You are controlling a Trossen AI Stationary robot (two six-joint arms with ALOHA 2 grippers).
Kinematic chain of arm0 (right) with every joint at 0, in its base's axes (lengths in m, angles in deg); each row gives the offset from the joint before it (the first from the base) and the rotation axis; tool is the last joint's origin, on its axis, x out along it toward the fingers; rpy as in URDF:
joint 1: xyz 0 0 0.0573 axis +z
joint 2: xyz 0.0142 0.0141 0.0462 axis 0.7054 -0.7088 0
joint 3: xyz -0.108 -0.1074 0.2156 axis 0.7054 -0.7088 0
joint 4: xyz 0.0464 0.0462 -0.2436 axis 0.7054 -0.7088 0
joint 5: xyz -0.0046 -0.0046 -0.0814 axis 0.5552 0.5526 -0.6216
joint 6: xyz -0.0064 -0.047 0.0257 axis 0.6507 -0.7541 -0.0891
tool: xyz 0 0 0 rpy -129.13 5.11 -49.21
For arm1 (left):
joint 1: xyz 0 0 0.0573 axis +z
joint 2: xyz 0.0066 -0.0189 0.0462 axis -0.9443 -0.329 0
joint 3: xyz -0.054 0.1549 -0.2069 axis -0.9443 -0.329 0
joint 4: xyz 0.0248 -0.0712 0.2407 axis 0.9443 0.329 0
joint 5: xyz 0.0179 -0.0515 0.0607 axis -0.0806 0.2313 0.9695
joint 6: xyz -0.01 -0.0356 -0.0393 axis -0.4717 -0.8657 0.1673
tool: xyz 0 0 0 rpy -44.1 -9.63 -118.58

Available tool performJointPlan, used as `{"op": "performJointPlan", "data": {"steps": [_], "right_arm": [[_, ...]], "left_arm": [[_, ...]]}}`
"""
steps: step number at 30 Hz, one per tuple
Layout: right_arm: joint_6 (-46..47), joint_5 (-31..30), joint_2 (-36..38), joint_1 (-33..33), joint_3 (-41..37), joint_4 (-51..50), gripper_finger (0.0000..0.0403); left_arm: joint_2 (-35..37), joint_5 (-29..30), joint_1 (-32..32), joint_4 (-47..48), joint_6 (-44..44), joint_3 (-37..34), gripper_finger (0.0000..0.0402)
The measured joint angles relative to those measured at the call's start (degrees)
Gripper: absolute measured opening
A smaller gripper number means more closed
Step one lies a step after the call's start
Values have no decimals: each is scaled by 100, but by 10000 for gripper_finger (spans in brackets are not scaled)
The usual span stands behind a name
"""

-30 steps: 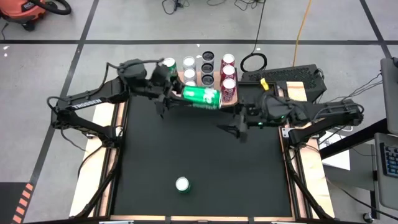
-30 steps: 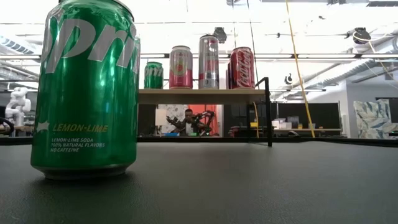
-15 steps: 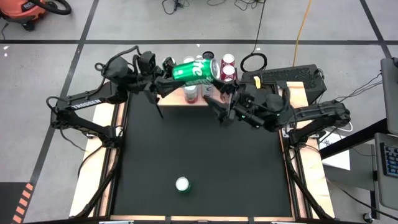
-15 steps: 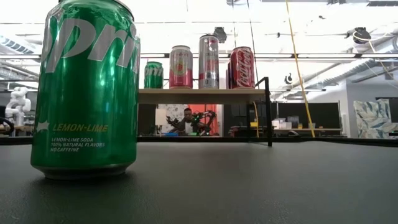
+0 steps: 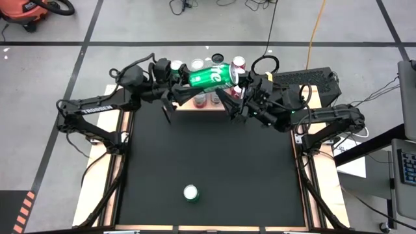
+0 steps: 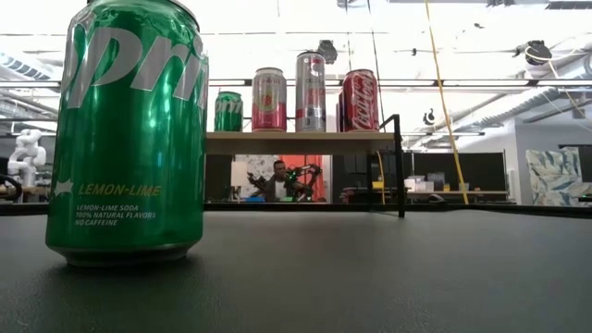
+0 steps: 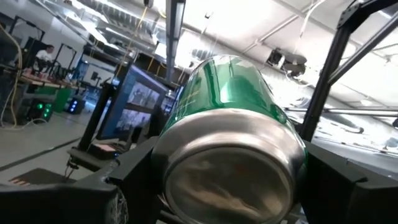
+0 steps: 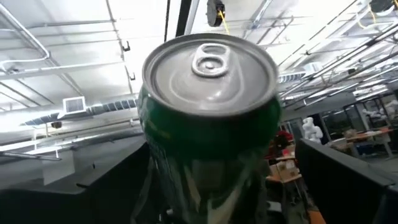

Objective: Place canned beverage on shelf
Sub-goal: Put the top green soda can aligned with the other green soda can on the shelf

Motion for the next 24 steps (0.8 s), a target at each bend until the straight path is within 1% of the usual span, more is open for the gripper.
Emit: {"op": "performJointPlan", "data": {"steps": [3, 8, 14, 16, 22, 24], "right_arm": [[6, -33, 0, -5, 1, 22, 380], [28, 79, 0, -10, 4, 70, 379], [11, 97, 0, -20, 7, 257, 369], [12, 101, 0, -38, 7, 265, 354], [16, 123, 0, -51, 7, 237, 285], [36, 102, 0, -51, 4, 226, 269]], "left_arm": [[-72, 38, -16, -19, 1, 0, 292], [-133, 34, -22, -79, 3, 0, 292], [-218, 34, -20, -64, 1, 0, 292], [-253, 36, -16, -80, -2, 0, 293], [-277, 30, -18, 41, -1, 0, 293], [-269, 14, -16, 154, 4, 2, 299]]}}
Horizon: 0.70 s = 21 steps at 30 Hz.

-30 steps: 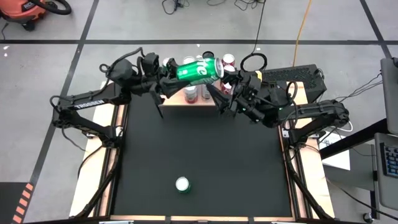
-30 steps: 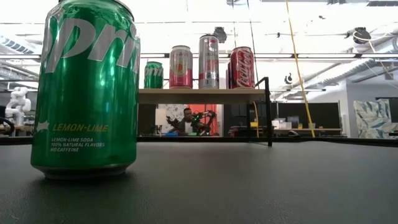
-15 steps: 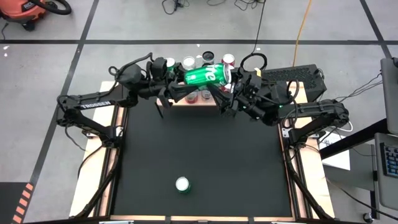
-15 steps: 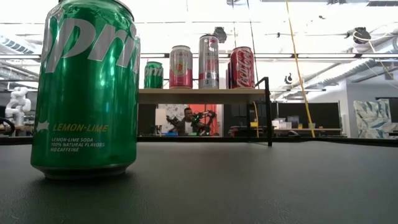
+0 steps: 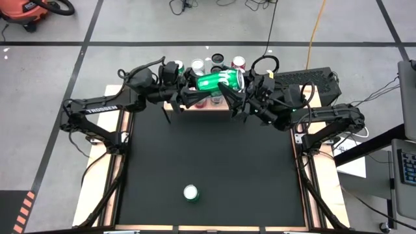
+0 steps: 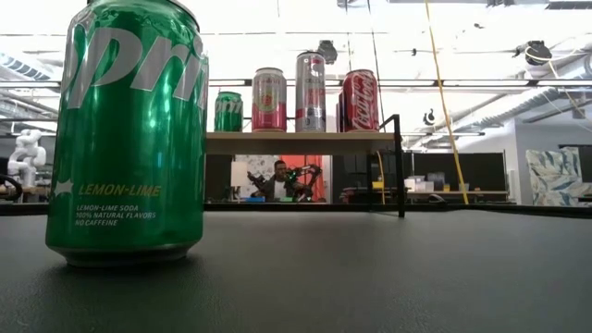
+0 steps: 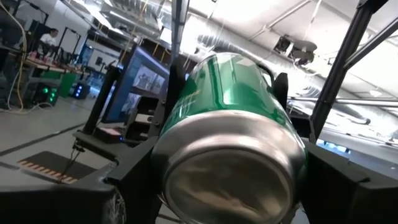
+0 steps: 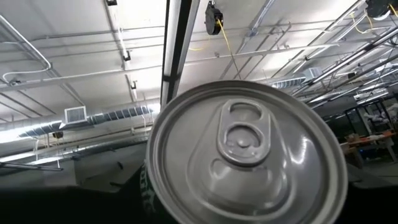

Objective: Place canned beverage on shelf
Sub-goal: Put the top green soda can aligned with the other green soda can on the shelf

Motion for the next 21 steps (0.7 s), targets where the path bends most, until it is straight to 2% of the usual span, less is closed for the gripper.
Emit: {"op": "performJointPlan", "data": {"steps": [5, 12, 15, 21], "right_arm": [[-48, -8, 20, 0, -4, -110, 268], [45, 168, 382, -2, -11, -958, 278], [107, 586, 613, -2, -9, -1521, 274], [419, 1255, 1083, -3, -9, -2650, 275]], "left_arm": [[55, -216, 102, 338, -295, 13, 338], [226, -1351, 454, 1038, -911, 4, 383], [353, -1692, 561, 1342, -911, 3, 385], [573, -2072, 756, 1377, -1095, 3, 387]]}}
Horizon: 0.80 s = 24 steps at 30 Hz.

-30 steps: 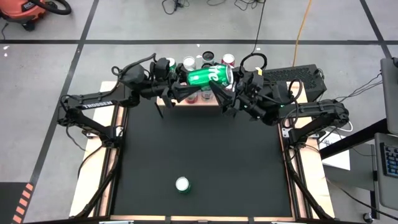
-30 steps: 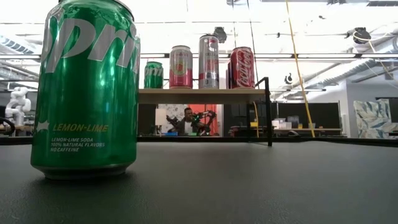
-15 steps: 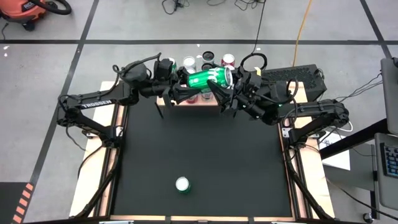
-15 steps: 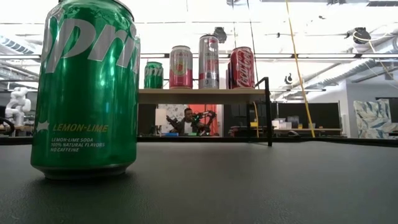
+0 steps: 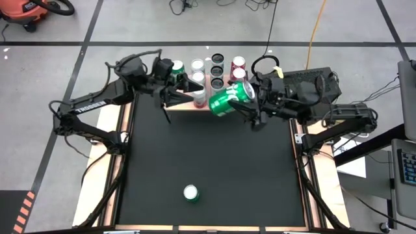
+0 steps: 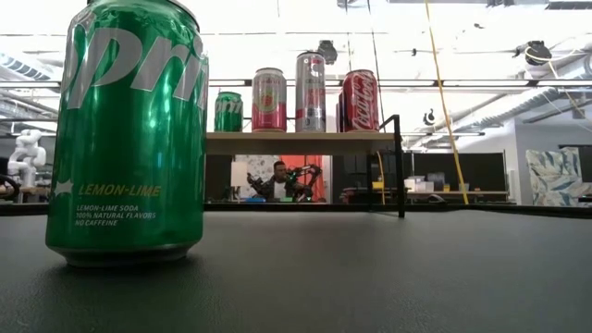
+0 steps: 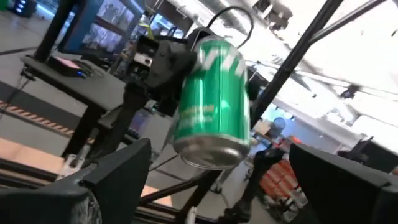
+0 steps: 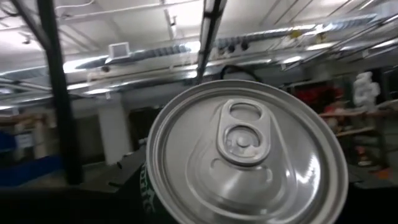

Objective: Place canned beverage on shelf
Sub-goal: Put the top green soda can aligned with the other green soda can on the shelf

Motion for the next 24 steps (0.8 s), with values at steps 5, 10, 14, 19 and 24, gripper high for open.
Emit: {"op": "performJointPlan", "data": {"steps": [5, 10, 14, 19, 24], "right_arm": [[661, 673, 223, -105, 9, -792, 275], [1043, 1326, 244, -234, 9, -1367, 276], [1006, 1853, 221, -300, 9, -1650, 276], [434, 2401, 161, -368, 9, -1906, 276], [167, 2912, 174, -502, 7, -2060, 276]], "left_arm": [[54, -633, 173, -4, -594, 5, 386], [54, -1101, 210, -21, -970, 77, 386], [35, -1108, 90, 3, -929, 79, 386], [-114, -1011, -201, 35, -576, 79, 386], [-422, -372, -546, 41, 94, 79, 386]]}}
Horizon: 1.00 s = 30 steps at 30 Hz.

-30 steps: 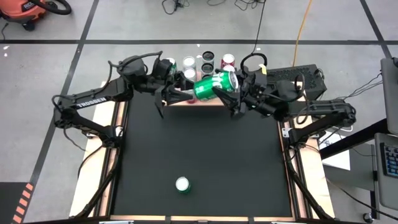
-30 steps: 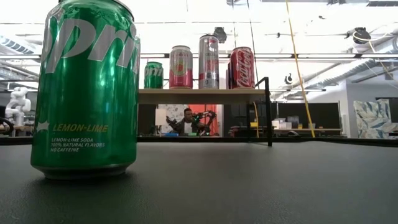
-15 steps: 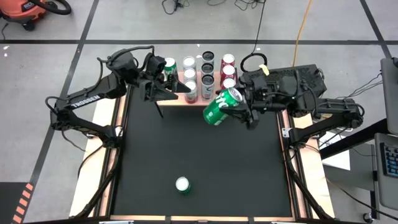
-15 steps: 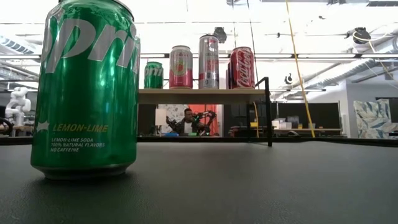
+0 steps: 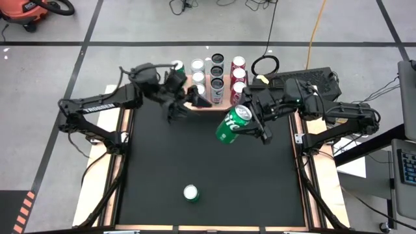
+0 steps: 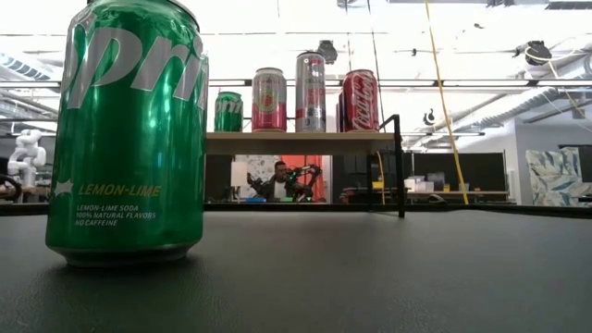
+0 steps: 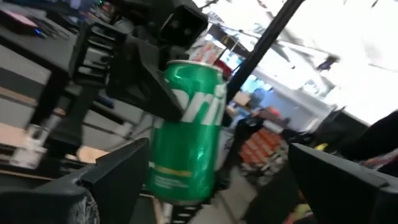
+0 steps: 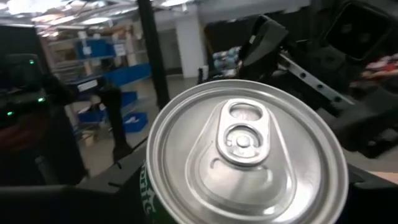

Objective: Place canned beverage on shelf
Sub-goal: Put the top green soda can aligned with the other green soda can on the shelf

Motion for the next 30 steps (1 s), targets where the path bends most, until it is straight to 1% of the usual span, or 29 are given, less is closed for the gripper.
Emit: {"op": "performJointPlan", "data": {"steps": [3, 5, 7, 11, 16, 22, 26, 30], "right_arm": [[2, 294, -7, -61, 0, -64, 276], [0, 508, -6, -102, 0, -125, 276], [-22, 776, 0, -149, 0, -261, 276], [-35, 1207, -50, -233, 0, -345, 276], [-189, 1621, -131, -282, 2, -341, 276], [-461, 1936, -219, -277, 0, -395, 277], [-616, 2007, -297, -277, 2, -382, 277], [-662, 2037, -396, -277, 2, -387, 277]], "left_arm": [[-171, 303, -232, -59, 609, 0, 386], [-264, 348, -369, -72, 785, 0, 386], [-375, 348, -493, -86, 728, 0, 386], [-676, 355, -679, -64, 313, 0, 386], [-1083, 451, -901, -241, 242, -2, 386], [-1460, 614, -1052, -944, 239, -2, 386], [-1637, 632, -1074, -1240, 240, -2, 386], [-1736, 591, -1078, -1264, 244, -2, 386]]}}
